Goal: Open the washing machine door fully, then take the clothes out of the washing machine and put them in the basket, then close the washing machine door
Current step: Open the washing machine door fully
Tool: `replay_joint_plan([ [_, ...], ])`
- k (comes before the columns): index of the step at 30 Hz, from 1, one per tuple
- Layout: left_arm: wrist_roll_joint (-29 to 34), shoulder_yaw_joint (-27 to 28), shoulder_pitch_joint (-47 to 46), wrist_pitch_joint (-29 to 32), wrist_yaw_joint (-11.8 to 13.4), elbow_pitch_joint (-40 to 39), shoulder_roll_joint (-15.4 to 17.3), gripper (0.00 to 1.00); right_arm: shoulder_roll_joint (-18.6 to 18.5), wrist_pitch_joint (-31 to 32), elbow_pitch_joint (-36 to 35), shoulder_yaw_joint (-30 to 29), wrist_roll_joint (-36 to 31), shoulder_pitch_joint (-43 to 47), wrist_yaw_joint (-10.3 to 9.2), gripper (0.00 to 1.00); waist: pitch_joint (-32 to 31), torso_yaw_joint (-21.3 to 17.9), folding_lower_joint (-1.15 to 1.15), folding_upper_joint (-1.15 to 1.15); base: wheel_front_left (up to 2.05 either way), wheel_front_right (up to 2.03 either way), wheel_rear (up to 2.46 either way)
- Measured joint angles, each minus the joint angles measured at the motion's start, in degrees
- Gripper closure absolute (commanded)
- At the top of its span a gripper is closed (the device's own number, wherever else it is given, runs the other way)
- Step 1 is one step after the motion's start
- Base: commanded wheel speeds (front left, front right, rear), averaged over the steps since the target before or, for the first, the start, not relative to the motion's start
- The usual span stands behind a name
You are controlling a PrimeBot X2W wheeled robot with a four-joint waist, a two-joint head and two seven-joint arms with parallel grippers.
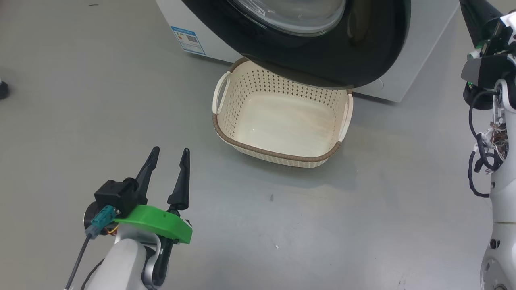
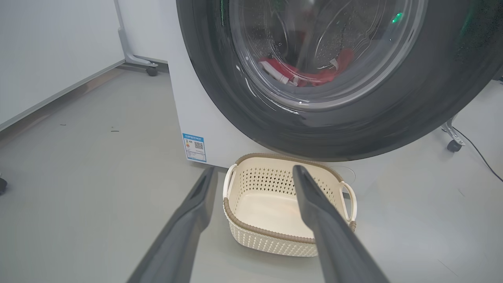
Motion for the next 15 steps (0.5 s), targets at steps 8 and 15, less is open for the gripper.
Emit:
replay_joint_plan([
  [8,-3.5,-1.2,-1.0,0.0,-0.1,0.0,-0.2,0.0,-0.6,4.2,3.6,0.7,1.2,-4.3,-0.01,1.0,1.6,1.8,0.0,0.0,0.0,0.0,0.0],
  [15,-5.2,-3.2,-2.1,0.0,-0.1,-0.2,-0.3,0.0,-0.8,6.9,8.8,1.4,1.4,-5.9,-0.05,1.0,2.4,3.3,0.0,0.0,0.0,0.0,0.0],
])
